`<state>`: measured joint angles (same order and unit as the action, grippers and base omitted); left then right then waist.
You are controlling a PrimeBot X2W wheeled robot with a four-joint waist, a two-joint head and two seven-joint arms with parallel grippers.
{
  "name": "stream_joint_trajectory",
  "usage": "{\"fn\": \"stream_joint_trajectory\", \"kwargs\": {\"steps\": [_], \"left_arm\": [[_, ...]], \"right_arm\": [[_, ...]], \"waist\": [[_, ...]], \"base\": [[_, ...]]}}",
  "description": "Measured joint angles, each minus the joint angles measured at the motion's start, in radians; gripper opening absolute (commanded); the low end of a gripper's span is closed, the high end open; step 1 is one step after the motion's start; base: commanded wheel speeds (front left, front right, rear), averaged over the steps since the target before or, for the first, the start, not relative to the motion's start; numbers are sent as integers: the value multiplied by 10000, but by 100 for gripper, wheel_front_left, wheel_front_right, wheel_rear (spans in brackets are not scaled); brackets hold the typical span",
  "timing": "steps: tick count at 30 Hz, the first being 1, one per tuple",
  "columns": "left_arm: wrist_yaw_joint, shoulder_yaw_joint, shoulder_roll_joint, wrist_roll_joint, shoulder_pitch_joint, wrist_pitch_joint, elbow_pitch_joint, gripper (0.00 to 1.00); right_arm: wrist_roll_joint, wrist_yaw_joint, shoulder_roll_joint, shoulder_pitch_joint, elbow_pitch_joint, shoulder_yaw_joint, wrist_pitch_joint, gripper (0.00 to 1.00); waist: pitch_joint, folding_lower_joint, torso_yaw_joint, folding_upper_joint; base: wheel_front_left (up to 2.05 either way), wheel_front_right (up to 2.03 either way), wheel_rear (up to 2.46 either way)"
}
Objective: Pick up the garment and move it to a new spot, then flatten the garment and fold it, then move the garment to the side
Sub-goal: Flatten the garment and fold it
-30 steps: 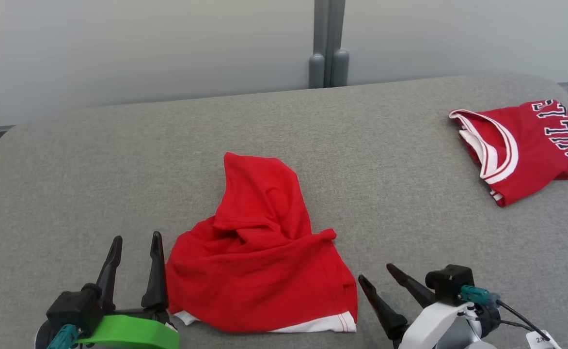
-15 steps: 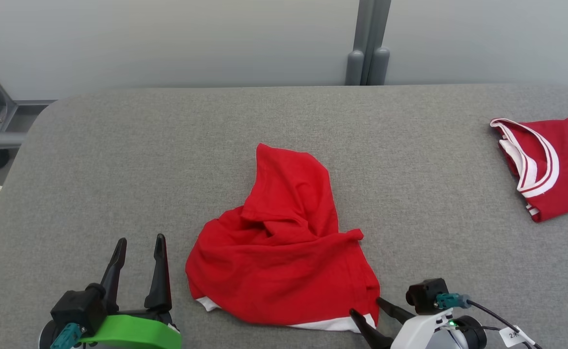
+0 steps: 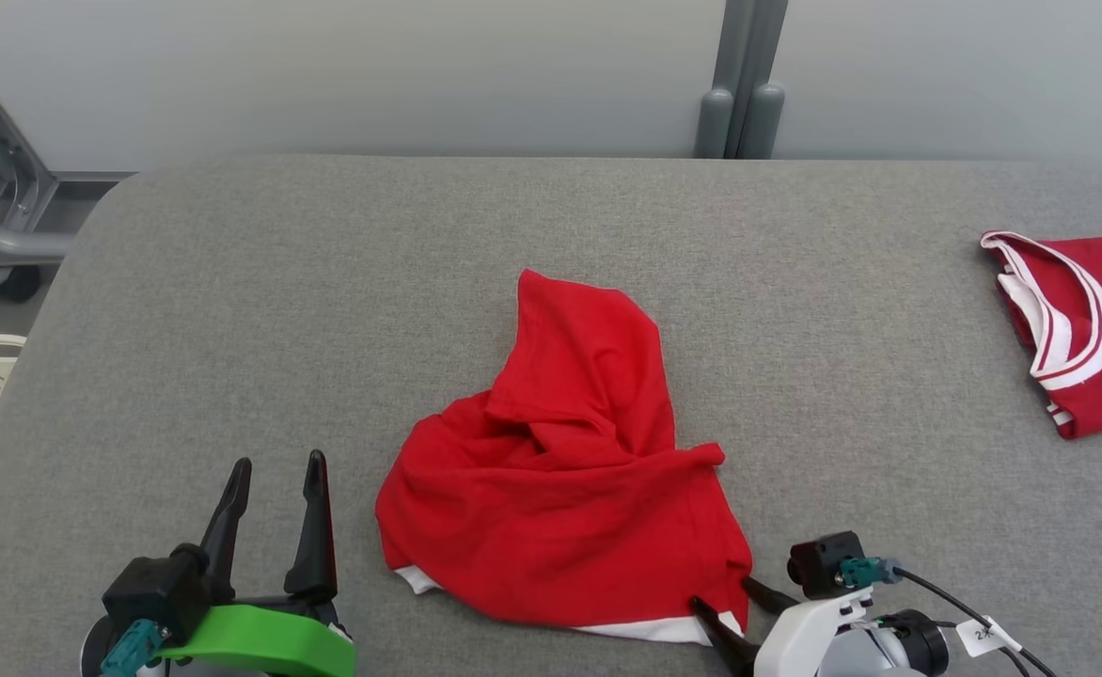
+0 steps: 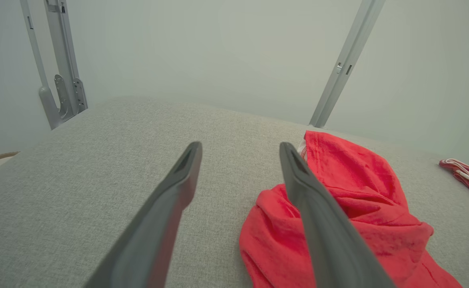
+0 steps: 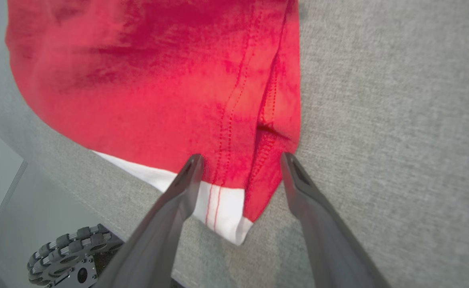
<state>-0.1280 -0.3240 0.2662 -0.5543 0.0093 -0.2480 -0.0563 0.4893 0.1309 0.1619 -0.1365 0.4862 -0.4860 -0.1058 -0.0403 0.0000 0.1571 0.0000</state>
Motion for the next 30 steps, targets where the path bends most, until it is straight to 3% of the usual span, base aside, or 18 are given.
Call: {"fn": "stream_joint_trajectory", "kwargs": {"steps": [3,4,5,7,18,30], "left_arm": [[0,-13,0,-10,-15,0,-4,100],[0,-25,2,-10,-22,0,-8,100],[0,-38,2,-21,-42,0,-19,100],[0,-48,0,-42,-46,0,-31,100],[-15,-61,2,-82,-40,-2,-59,100],[-40,-128,23,-142,-21,15,-119,100]], "right_arm": [[-4,0,-69,-84,196,-15,-44,100],[-6,0,-73,-125,245,-21,-73,90],[-8,0,-98,-146,305,-29,-52,43],[0,-6,-109,-186,353,-92,77,0],[305,-4,94,-194,-77,-284,740,0],[1423,-4,222,-427,-1519,606,1649,0]], "waist": [[-32,0,71,0],[-42,0,90,0],[-56,0,119,0],[-53,0,132,0],[88,0,54,0],[153,0,-203,0]], "base": [[0,0,0],[0,0,0],[0,0,0],[0,0,0],[0,0,0],[0,0,0]]}}
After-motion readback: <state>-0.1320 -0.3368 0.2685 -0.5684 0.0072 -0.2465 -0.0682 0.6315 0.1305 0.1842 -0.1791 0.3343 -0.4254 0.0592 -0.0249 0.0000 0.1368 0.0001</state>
